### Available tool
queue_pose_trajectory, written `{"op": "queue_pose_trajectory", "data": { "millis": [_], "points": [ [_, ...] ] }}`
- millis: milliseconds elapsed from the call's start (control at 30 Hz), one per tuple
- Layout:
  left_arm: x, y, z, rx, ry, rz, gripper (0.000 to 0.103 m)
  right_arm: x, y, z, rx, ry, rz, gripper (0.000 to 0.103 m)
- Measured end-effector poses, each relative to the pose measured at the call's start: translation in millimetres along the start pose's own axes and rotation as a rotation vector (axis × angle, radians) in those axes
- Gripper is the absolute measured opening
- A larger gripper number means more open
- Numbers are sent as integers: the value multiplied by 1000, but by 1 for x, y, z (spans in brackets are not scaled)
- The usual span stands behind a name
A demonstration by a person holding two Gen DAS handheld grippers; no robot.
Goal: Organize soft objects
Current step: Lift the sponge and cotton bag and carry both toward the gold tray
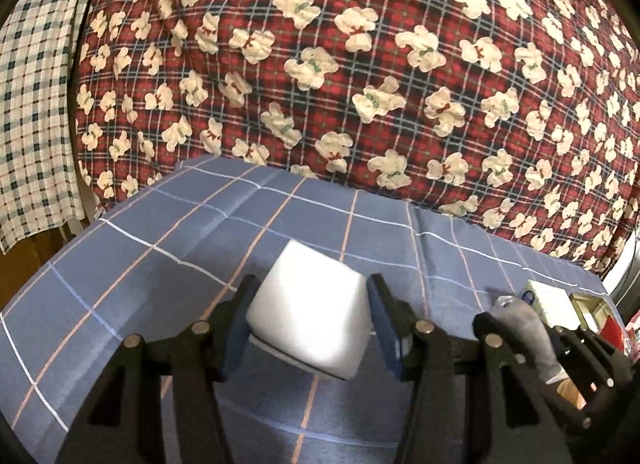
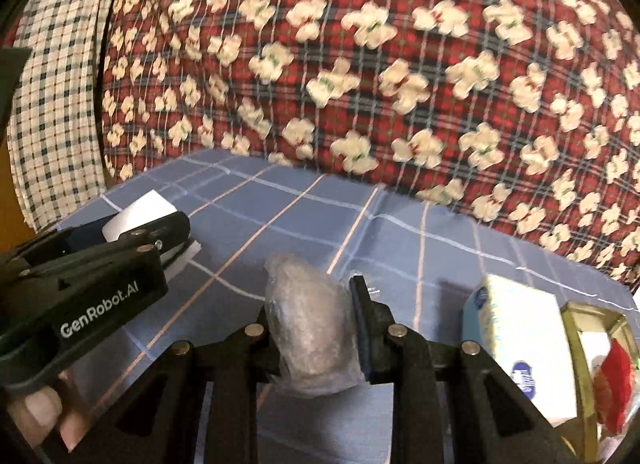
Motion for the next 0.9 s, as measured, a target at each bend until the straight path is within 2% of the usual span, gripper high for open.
{"op": "queue_pose_trajectory", "data": {
  "millis": [233, 567, 900],
  "points": [
    [2, 0, -16, -50, -15, -25, 54, 22, -4, -17, -31, -42, -79, 27],
    [2, -2, -53, -194, 28, -54, 54, 39, -13, -39, -70, -79, -138, 27],
    [8, -6, -69, -242, 47, -83, 56, 43, -17, -55, -113, -91, -143, 27]
  ]
}}
Point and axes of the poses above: each gripper's, at about its wrist camera, not at the fingertips, and x roughly against the way its jaws point, z to its left, y to its top, the point moved 4 cm from there along -x, roughly the way its jaws point, and after that the axes turned 14 degrees about -y, right-handed, at the moved point
